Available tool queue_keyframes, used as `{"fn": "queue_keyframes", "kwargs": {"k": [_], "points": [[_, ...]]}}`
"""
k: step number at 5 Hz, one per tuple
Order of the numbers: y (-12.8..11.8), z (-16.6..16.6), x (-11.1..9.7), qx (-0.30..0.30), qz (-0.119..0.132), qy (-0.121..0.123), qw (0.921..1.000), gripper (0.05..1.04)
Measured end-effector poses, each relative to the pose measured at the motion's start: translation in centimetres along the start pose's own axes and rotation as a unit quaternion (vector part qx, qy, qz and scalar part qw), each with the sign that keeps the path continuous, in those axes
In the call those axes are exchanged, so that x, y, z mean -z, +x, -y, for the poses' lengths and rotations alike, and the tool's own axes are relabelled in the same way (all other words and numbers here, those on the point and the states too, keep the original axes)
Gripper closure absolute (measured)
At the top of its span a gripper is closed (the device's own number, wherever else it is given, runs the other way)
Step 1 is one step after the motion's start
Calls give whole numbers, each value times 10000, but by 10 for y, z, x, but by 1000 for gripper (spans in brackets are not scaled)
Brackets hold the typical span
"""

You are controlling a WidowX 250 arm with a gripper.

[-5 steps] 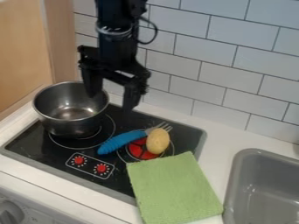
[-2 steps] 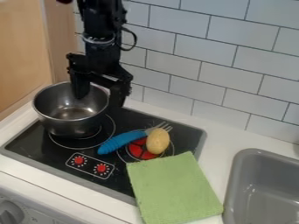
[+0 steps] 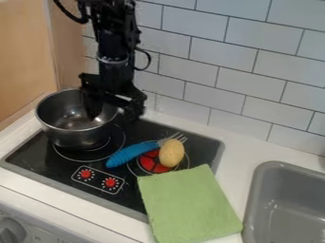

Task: Move the silver pot and place it to the right of the right burner.

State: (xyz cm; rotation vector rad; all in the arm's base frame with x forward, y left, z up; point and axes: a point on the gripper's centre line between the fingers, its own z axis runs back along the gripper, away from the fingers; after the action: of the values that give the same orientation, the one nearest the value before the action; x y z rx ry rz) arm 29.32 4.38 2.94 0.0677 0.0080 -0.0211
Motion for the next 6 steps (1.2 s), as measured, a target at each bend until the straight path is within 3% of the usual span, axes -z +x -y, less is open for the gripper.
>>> {"fn": "queue_keyframes", "kwargs": {"k": [1,2,3,4,6], "points": [[7,0,7,-34,-59,-25,10000,139],[7,2,7,-40,-99,-113,9999,448],[6,0,8,-78,-112,-48,9999,757],[6,0,8,-87,-129,-31,9999,948],[2,-3,4,-92,-112,58,9999,1016]]}}
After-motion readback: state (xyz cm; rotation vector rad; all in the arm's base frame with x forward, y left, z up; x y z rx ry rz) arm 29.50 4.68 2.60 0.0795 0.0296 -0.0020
